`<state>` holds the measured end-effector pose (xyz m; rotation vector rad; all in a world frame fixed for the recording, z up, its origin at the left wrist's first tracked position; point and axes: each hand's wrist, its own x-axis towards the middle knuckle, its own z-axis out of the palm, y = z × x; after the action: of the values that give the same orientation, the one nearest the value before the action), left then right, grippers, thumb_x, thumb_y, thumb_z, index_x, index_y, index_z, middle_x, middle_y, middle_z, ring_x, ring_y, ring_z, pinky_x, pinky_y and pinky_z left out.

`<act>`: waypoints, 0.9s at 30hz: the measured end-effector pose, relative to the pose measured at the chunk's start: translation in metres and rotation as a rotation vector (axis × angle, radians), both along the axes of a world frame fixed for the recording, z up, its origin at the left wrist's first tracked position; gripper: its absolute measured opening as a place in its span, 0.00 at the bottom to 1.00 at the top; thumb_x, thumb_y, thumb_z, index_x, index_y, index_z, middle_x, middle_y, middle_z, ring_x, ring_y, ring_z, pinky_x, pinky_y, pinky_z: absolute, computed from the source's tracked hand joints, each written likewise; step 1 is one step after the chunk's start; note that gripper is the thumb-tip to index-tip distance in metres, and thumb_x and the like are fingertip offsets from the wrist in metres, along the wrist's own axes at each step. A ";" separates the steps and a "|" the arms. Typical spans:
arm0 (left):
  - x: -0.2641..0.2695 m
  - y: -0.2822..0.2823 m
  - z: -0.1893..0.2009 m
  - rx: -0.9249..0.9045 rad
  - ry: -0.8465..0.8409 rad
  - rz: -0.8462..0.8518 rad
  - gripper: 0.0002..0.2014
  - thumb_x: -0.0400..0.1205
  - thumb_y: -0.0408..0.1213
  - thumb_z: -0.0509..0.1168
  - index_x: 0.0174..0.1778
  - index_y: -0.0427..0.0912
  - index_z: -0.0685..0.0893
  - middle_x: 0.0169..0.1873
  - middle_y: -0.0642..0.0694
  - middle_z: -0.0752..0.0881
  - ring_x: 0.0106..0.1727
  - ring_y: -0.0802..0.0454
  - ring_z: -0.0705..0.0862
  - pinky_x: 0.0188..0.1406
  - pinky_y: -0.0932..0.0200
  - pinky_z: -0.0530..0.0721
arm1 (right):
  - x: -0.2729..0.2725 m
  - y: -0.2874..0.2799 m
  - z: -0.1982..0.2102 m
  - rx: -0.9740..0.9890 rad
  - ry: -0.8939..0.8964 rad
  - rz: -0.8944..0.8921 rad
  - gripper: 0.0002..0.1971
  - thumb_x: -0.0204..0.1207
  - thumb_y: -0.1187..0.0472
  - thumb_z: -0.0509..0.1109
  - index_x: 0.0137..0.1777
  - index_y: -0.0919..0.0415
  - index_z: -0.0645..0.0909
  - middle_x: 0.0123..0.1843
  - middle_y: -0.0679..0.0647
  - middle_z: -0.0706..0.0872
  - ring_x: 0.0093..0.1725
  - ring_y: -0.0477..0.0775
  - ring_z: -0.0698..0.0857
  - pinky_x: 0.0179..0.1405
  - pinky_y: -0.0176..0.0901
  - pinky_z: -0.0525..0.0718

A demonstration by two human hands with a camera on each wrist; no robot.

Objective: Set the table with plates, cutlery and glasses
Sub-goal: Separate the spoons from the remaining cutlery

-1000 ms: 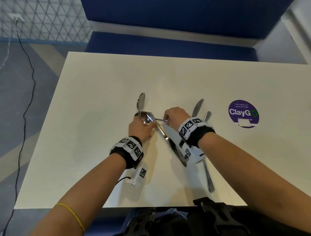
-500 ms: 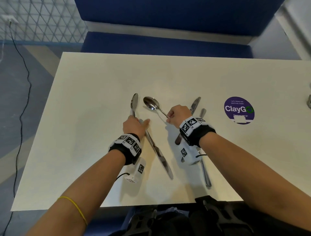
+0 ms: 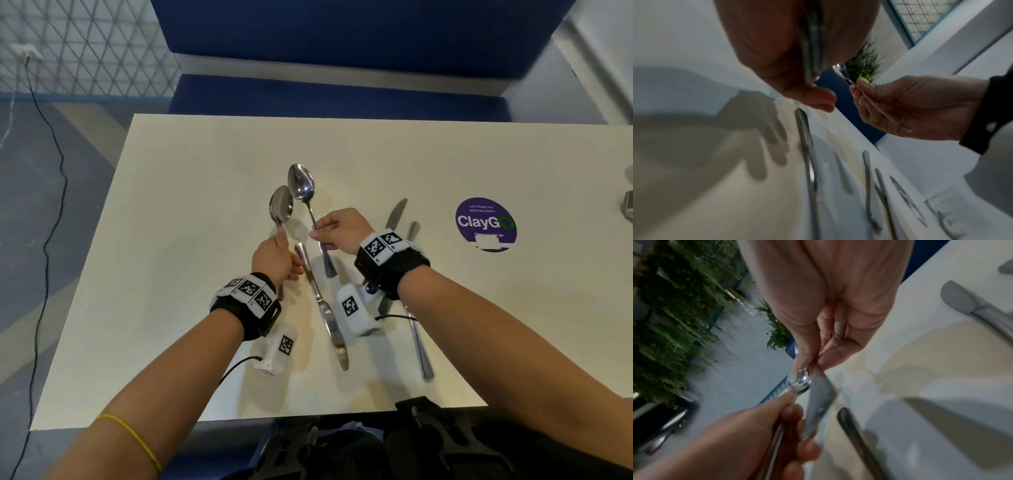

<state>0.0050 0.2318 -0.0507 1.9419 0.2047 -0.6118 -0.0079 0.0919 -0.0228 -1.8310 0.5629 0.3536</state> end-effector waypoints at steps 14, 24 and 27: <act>0.000 -0.036 0.008 -0.490 0.197 0.034 0.15 0.90 0.44 0.44 0.58 0.40 0.72 0.29 0.46 0.83 0.18 0.59 0.81 0.18 0.67 0.77 | -0.011 0.001 0.014 -0.075 -0.059 0.050 0.20 0.74 0.66 0.73 0.67 0.60 0.81 0.38 0.54 0.85 0.37 0.49 0.84 0.38 0.29 0.80; -0.015 -0.110 0.015 -0.606 0.349 -0.024 0.16 0.90 0.41 0.42 0.53 0.41 0.75 0.41 0.44 0.83 0.34 0.54 0.82 0.27 0.63 0.85 | -0.033 -0.065 0.018 -0.247 -0.069 0.049 0.19 0.70 0.69 0.70 0.61 0.57 0.85 0.42 0.58 0.89 0.42 0.51 0.86 0.42 0.27 0.82; -0.022 -0.154 0.012 -0.626 0.386 -0.001 0.15 0.90 0.39 0.45 0.47 0.41 0.76 0.37 0.44 0.81 0.31 0.54 0.78 0.26 0.63 0.80 | -0.044 -0.102 0.011 -0.188 -0.051 -0.062 0.26 0.68 0.69 0.73 0.68 0.55 0.81 0.47 0.58 0.90 0.50 0.59 0.88 0.56 0.49 0.87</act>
<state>-0.0168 0.0775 -0.0387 1.2139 0.2197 -0.9237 -0.0516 -0.0100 -0.0119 -1.9924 0.6336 0.2165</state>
